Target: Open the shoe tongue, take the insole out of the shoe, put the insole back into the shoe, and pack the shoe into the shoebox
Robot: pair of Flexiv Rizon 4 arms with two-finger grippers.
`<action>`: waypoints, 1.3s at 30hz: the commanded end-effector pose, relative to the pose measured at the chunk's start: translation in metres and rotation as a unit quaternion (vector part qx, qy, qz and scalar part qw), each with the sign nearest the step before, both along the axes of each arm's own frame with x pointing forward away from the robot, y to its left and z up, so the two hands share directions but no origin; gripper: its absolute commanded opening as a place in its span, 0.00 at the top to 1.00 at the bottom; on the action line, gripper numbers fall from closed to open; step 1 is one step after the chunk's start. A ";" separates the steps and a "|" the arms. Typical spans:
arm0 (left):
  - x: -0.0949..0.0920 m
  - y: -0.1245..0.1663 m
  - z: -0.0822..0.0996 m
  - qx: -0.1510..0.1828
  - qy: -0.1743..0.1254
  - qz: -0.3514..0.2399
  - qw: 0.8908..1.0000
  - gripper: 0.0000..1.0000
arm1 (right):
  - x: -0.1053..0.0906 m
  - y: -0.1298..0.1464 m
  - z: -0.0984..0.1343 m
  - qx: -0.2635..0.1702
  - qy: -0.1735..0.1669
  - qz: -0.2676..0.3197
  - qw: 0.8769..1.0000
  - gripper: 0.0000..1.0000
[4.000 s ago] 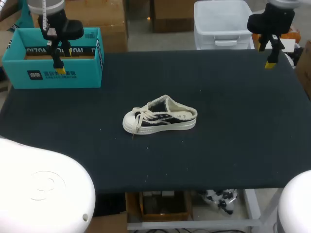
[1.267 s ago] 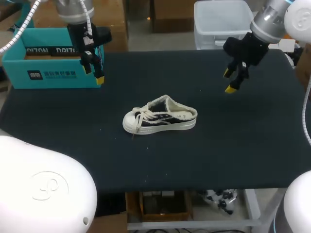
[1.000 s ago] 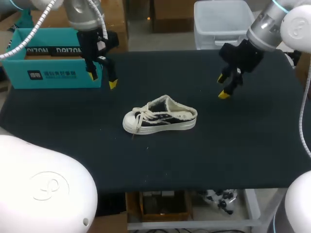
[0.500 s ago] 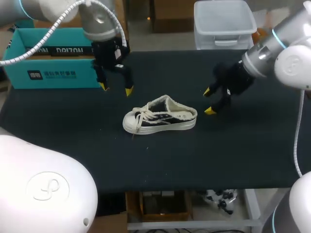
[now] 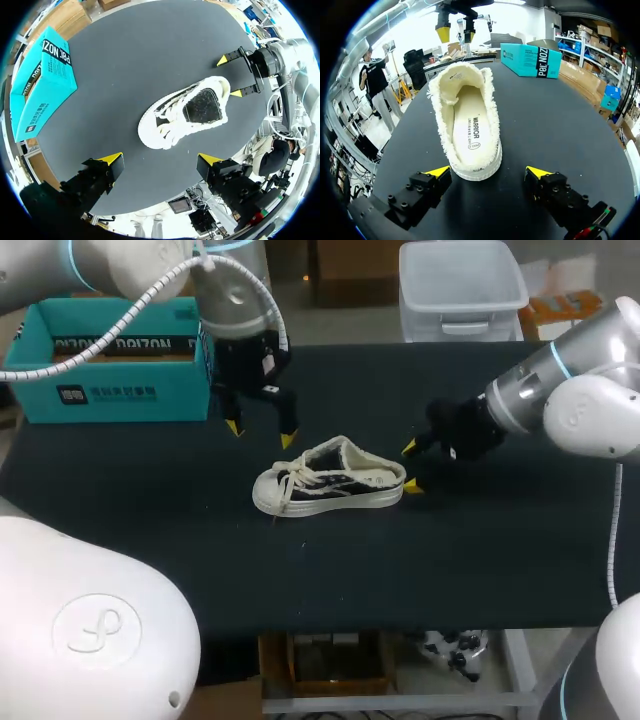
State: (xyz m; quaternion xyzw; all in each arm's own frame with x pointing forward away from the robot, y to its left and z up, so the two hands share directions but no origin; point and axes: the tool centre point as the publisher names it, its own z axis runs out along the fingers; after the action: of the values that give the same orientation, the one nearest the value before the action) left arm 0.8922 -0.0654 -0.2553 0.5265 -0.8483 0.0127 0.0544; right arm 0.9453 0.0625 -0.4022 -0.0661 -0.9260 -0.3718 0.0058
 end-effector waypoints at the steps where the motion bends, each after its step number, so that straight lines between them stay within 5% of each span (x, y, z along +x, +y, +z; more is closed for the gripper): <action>1: -0.003 -0.009 -0.003 0.005 -0.003 -0.001 1.000 0.00 | 0.005 0.002 -0.004 0.005 0.008 0.010 1.000 0.00; 18: -0.007 -0.028 -0.010 0.010 -0.005 -0.008 1.000 0.00 | -0.013 0.009 -0.012 0.034 0.005 0.020 0.999 0.00; 39: -0.004 -0.031 -0.017 0.009 0.003 -0.017 1.000 0.00 | -0.007 0.043 -0.020 0.106 -0.021 0.072 0.992 0.00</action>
State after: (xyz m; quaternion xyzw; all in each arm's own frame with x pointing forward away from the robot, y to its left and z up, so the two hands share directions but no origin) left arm 0.8868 -0.0973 -0.2706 0.5129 -0.8570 0.0016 0.0501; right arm 0.9337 0.1040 -0.4195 0.0062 -0.8863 -0.4628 0.0125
